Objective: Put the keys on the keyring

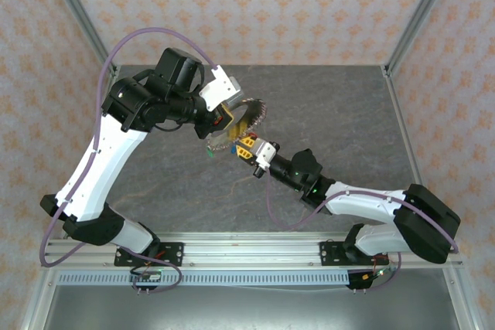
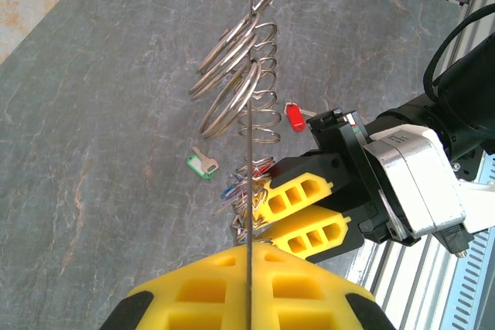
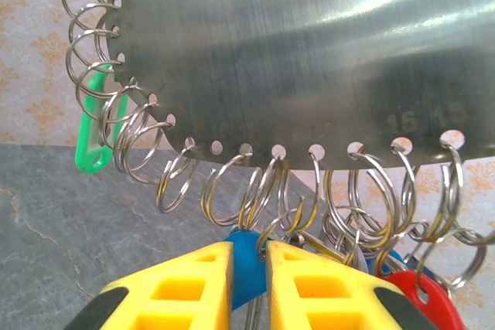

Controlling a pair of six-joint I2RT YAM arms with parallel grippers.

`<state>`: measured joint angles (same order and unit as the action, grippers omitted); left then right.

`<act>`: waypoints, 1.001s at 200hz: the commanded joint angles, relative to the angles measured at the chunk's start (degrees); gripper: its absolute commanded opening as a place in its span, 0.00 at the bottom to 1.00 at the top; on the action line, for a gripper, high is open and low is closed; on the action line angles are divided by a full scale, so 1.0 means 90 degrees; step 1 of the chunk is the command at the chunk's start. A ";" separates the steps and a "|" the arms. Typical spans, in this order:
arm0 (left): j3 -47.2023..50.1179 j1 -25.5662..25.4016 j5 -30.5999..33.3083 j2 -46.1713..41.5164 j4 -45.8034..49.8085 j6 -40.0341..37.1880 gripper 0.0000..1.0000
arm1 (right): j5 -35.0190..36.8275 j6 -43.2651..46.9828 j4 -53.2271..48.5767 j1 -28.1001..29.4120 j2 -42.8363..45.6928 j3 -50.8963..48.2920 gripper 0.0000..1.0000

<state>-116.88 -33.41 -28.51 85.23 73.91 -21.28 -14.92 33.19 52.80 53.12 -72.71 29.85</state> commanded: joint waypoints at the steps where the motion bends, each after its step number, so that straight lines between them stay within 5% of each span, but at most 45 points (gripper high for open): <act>1: -0.0050 -0.0078 -0.0155 -0.0212 -0.0292 0.0057 0.00 | 0.0049 0.0073 0.0157 0.0045 -0.0032 -0.0069 0.19; 93: -0.0218 -0.0081 -0.0174 -0.0068 0.0123 -0.0172 0.00 | -0.0021 0.0052 0.0001 0.0045 0.0134 -0.0189 0.15; 200: -0.2293 -0.0237 0.0823 0.1478 0.2123 -0.0722 0.00 | -0.0696 -0.0401 0.0009 0.0061 0.0929 -0.0740 0.15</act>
<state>-132.86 -34.57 -24.99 97.03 87.59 -26.04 -18.13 32.10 50.98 53.12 -65.30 23.73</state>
